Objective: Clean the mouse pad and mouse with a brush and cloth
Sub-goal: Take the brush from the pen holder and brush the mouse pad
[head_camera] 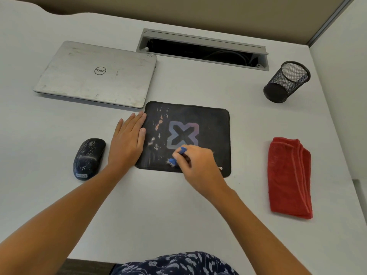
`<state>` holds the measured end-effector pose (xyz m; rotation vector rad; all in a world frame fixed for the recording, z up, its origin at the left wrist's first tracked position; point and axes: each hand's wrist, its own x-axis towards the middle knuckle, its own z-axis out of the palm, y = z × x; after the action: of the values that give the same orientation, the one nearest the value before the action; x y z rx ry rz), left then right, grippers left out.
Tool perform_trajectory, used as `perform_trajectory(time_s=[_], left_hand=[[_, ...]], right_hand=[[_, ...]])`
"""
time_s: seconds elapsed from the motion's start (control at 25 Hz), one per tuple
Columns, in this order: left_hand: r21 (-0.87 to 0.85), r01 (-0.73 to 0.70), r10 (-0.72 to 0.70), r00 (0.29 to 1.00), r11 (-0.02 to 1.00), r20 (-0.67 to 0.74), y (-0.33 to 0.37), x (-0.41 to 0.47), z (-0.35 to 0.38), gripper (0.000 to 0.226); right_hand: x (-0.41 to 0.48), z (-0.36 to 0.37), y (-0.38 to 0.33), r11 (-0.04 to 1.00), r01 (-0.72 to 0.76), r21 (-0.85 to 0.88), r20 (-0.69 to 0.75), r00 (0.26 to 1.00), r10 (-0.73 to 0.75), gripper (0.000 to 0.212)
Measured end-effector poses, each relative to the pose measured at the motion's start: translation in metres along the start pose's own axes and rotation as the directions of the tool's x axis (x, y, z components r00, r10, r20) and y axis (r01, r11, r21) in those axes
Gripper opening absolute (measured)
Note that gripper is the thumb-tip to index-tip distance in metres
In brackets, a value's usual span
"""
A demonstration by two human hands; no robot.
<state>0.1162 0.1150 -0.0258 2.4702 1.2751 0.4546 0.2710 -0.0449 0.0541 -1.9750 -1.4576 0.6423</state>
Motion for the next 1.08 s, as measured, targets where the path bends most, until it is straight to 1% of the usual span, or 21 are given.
perform_trajectory(time_s=[0.08, 0.12, 0.16, 0.24, 0.28, 0.32, 0.36, 0.4, 0.48, 0.52, 0.56, 0.6, 0.64, 0.68, 0.72, 0.76, 0.8, 0.88, 0.96, 1.0, 1.08], left_hand=[[-0.009, 0.003, -0.003, 1.000, 1.000, 0.000, 0.000, 0.000, 0.000, 0.051], [-0.017, 0.006, -0.006, 1.000, 1.000, -0.001, 0.000, 0.000, 0.000, 0.051], [-0.024, 0.007, -0.007, 1.000, 1.000, -0.002, 0.000, 0.000, 0.000, 0.051], [-0.024, 0.008, -0.008, 1.000, 1.000, -0.005, 0.000, 0.001, 0.000, 0.051], [-0.020, 0.008, -0.008, 1.000, 1.000, -0.005, 0.000, 0.000, 0.000, 0.051], [-0.016, 0.006, -0.006, 1.000, 1.000, -0.003, -0.001, 0.000, 0.001, 0.051], [-0.013, 0.005, -0.005, 1.000, 1.000, -0.003, 0.000, 0.000, 0.001, 0.051], [-0.014, 0.004, -0.004, 1.000, 1.000, -0.004, 0.000, 0.000, 0.001, 0.051], [-0.020, 0.003, -0.003, 1.000, 1.000, -0.010, -0.001, -0.001, 0.000, 0.051], [-0.021, 0.002, -0.002, 1.000, 1.000, -0.011, 0.000, -0.001, 0.000, 0.051], [-0.022, 0.003, -0.003, 1.000, 1.000, -0.011, 0.000, -0.001, 0.000, 0.051], [-0.023, 0.004, -0.004, 1.000, 1.000, -0.010, 0.000, -0.001, 0.000, 0.051], [-0.025, 0.005, -0.005, 1.000, 1.000, -0.009, 0.000, -0.001, 0.000, 0.051], [-0.025, 0.005, -0.005, 1.000, 1.000, -0.007, 0.001, -0.001, 0.000, 0.051], [-0.023, 0.004, -0.004, 1.000, 1.000, -0.008, 0.001, -0.001, 0.000, 0.051], [-0.021, 0.001, -0.001, 1.000, 1.000, -0.010, 0.000, 0.000, 0.000, 0.050], [-0.019, -0.001, 0.001, 1.000, 1.000, -0.011, -0.001, 0.000, 0.000, 0.050], [-0.015, -0.005, 0.004, 1.000, 1.000, -0.012, -0.002, 0.000, 0.001, 0.050], [-0.011, -0.005, 0.005, 1.000, 1.000, -0.013, -0.001, 0.000, 0.001, 0.050], [-0.013, -0.003, 0.003, 1.000, 1.000, -0.012, -0.001, 0.000, 0.002, 0.050], [-0.015, -0.003, 0.003, 1.000, 1.000, -0.013, -0.001, 0.000, 0.002, 0.050]], right_hand=[[-0.009, -0.009, 0.012, 0.993, -0.091, 0.081, -0.047, 0.994, 0.095, 0.020], [-0.018, -0.021, 0.024, 0.984, -0.161, 0.074, -0.089, 0.982, 0.167, 0.019], [-0.029, -0.035, 0.038, 0.975, -0.223, 0.007, -0.177, 0.959, 0.221, 0.019], [-0.050, -0.064, 0.060, 0.927, -0.328, -0.183, -0.422, 0.878, 0.228, 0.020], [-0.057, -0.071, 0.064, 0.912, -0.360, -0.199, -0.514, 0.830, 0.216, 0.020], [-0.059, -0.071, 0.061, 0.920, -0.361, -0.153, -0.560, 0.799, 0.220, 0.018], [-0.057, -0.064, 0.054, 0.941, -0.330, -0.073, -0.555, 0.797, 0.236, 0.014], [-0.052, -0.052, 0.043, 0.962, -0.274, 0.016, -0.508, 0.826, 0.244, 0.009], [-0.045, -0.024, 0.022, 0.964, -0.194, 0.184, -0.340, 0.907, 0.248, 0.005], [-0.045, -0.014, 0.017, 0.958, -0.170, 0.230, -0.286, 0.929, 0.234, 0.007], [-0.048, -0.009, 0.018, 0.963, -0.158, 0.219, -0.278, 0.936, 0.217, 0.008], [-0.051, -0.010, 0.024, 0.974, -0.171, 0.150, -0.320, 0.923, 0.212, 0.008], [-0.057, -0.016, 0.033, 0.974, -0.221, 0.042, -0.398, 0.891, 0.219, 0.008], [-0.064, -0.025, 0.044, 0.950, -0.303, -0.070, -0.494, 0.838, 0.231, 0.007], [-0.070, -0.034, 0.051, 0.912, -0.384, -0.146, -0.585, 0.777, 0.233, 0.007], [-0.073, -0.040, 0.054, 0.892, -0.418, -0.170, -0.640, 0.735, 0.223, 0.006], [-0.073, -0.041, 0.051, 0.904, -0.398, -0.157, -0.643, 0.736, 0.212, 0.005], [-0.068, -0.029, 0.037, 0.963, -0.263, -0.054, -0.529, 0.826, 0.196, 0.006], [-0.066, -0.016, 0.028, 0.976, -0.209, 0.063, -0.406, 0.888, 0.216, 0.008], [-0.068, -0.016, 0.031, 0.969, -0.242, 0.046, -0.399, 0.885, 0.240, 0.008], [-0.073, -0.027, 0.047, 0.920, -0.385, -0.069, -0.521, 0.801, 0.296, 0.011]])
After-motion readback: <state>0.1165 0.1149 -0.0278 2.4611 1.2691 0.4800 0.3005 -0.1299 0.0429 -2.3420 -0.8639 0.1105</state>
